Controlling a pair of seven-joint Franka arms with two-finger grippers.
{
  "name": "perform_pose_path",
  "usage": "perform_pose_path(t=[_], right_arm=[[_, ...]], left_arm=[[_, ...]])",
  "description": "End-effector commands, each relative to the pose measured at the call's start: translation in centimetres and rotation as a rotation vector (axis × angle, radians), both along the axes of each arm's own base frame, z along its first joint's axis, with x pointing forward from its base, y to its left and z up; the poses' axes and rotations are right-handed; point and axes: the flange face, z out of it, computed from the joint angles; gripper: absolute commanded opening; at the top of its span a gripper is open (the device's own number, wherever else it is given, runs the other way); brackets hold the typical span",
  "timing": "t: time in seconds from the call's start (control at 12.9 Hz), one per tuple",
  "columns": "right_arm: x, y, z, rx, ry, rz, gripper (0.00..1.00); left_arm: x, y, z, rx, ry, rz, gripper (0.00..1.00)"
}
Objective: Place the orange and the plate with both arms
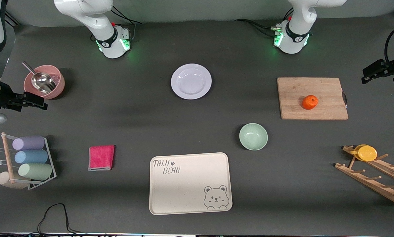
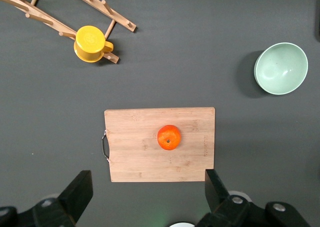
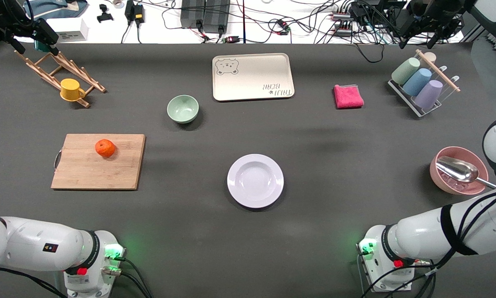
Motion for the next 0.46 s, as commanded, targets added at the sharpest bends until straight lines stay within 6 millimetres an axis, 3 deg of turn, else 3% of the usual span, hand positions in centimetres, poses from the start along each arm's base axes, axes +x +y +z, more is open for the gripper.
perform_pose_path(t=[0.0, 0.23, 0.39], right_arm=[[-0.8, 0.4, 0.5, -0.011, 0.014, -0.021, 1.00], [-0.8, 0.5, 0.6, -0.011, 0.012, -0.020, 1.00], [-0.8, 0.5, 0.5, -0.011, 0.014, -0.020, 1.00]], left_arm=[[-0.3, 0.1, 0.6, -0.011, 0.017, 0.004, 1.00], [-0.3, 0.1, -0.5, -0.018, 0.041, 0.000, 1.00], [-0.7, 0.1, -3.5, -0.032, 0.085, -0.047, 1.00]])
